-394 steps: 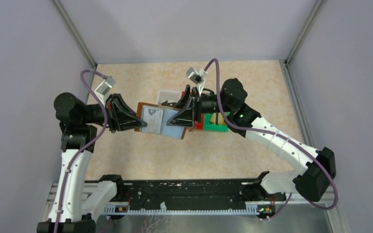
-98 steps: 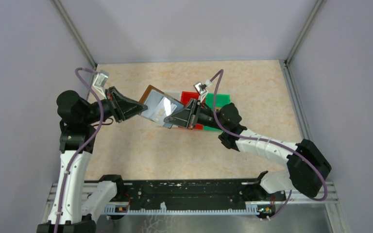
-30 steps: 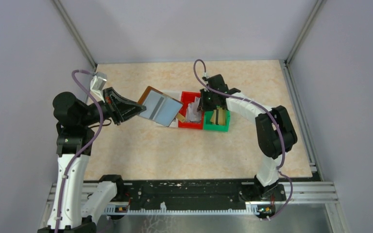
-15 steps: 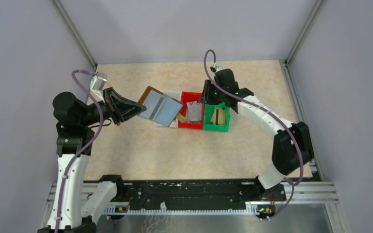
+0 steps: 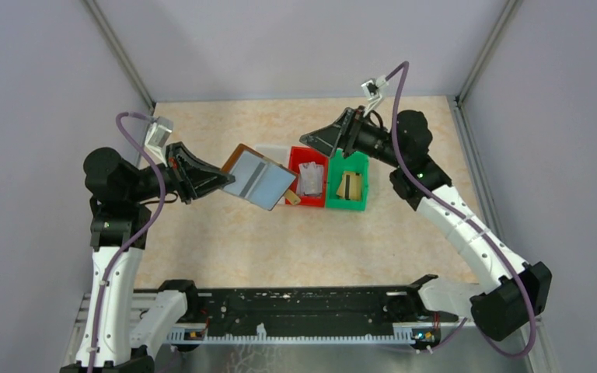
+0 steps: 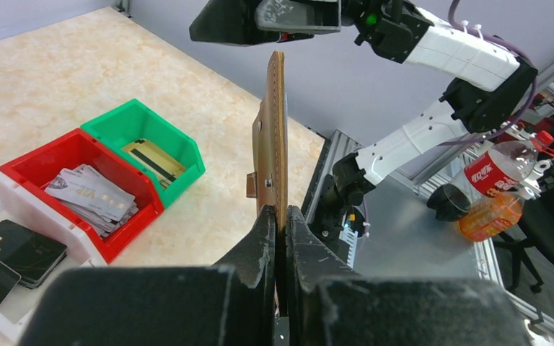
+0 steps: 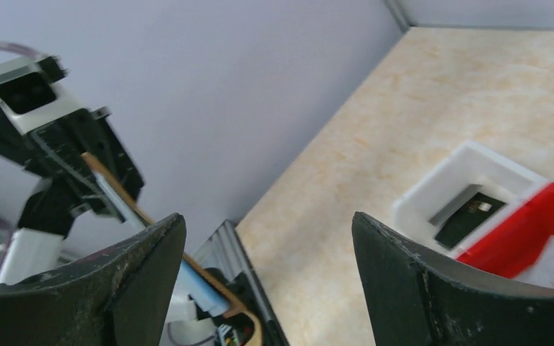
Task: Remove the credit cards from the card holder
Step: Place the credit card in the storage box, then adjust the card holder.
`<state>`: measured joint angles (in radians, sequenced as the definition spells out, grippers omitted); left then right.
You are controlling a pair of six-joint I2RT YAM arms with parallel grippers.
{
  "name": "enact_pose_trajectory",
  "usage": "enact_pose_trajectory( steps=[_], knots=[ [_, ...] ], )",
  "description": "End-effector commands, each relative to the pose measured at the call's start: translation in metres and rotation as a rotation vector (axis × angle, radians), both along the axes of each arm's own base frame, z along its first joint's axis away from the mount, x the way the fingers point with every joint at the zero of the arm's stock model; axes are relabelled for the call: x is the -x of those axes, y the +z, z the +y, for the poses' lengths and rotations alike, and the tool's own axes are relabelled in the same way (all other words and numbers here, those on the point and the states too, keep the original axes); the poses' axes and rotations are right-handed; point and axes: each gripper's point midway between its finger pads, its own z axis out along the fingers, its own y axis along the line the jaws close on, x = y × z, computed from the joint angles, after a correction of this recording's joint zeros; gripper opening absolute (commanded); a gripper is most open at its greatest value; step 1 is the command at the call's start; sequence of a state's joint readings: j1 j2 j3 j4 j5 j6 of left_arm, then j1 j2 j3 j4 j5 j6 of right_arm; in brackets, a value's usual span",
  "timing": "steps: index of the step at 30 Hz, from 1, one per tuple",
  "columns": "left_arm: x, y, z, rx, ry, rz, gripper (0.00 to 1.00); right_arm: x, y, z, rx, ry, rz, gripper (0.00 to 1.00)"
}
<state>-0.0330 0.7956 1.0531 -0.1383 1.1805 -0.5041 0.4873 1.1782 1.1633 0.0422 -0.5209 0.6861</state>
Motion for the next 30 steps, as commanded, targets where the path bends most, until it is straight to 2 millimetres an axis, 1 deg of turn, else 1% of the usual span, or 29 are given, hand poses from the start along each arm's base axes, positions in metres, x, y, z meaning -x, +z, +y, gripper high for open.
enact_pose_trajectory(
  steps=[1, 4, 7, 10, 12, 13, 14, 15, 20, 22, 24, 28, 30],
  knots=[
    [0.014, 0.014, -0.002, -0.001, -0.056, -0.066, 0.0, 0.049, 0.03, 0.021, -0.141, 0.225, -0.042, 0.84],
    [0.015, 0.015, -0.003, 0.004, -0.068, -0.061, 0.0, 0.073, 0.027, 0.039, -0.13, 0.317, -0.06, 0.84],
    [0.017, 0.017, -0.003, 0.006, -0.072, -0.063, 0.0, 0.092, 0.025, 0.05, -0.142, 0.418, -0.071, 0.82],
    [0.019, 0.017, -0.003, 0.004, -0.073, -0.07, 0.0, 0.11, 0.027, 0.055, -0.174, 0.5, -0.091, 0.77],
    [0.018, 0.018, -0.003, 0.005, -0.067, -0.072, 0.0, 0.116, 0.027, 0.058, -0.18, 0.516, -0.096, 0.69],
    [0.018, 0.017, -0.003, 0.005, -0.064, -0.071, 0.0, 0.118, 0.026, 0.059, -0.179, 0.522, -0.092, 0.65],
    [0.017, 0.018, -0.003, 0.006, -0.061, -0.07, 0.0, 0.119, 0.024, 0.061, -0.177, 0.529, -0.089, 0.57],
    [0.017, 0.018, -0.003, 0.007, -0.058, -0.072, 0.0, 0.121, 0.022, 0.062, -0.175, 0.533, -0.085, 0.52],
    [0.015, 0.018, -0.003, 0.009, -0.054, -0.068, 0.0, 0.121, 0.012, 0.068, -0.158, 0.522, -0.062, 0.28],
    [0.015, 0.017, -0.002, 0.009, -0.052, -0.066, 0.0, 0.117, 0.008, 0.071, -0.141, 0.502, -0.052, 0.23],
    [0.014, 0.017, -0.002, 0.009, -0.052, -0.065, 0.0, 0.111, 0.003, 0.074, -0.106, 0.466, -0.039, 0.2],
    [0.014, 0.016, -0.003, 0.01, -0.055, -0.063, 0.0, 0.102, 0.001, 0.076, -0.088, 0.421, -0.037, 0.16],
    [0.015, 0.017, -0.003, 0.011, -0.058, -0.061, 0.0, 0.099, 0.003, 0.075, -0.092, 0.4, -0.037, 0.08]
  ],
)
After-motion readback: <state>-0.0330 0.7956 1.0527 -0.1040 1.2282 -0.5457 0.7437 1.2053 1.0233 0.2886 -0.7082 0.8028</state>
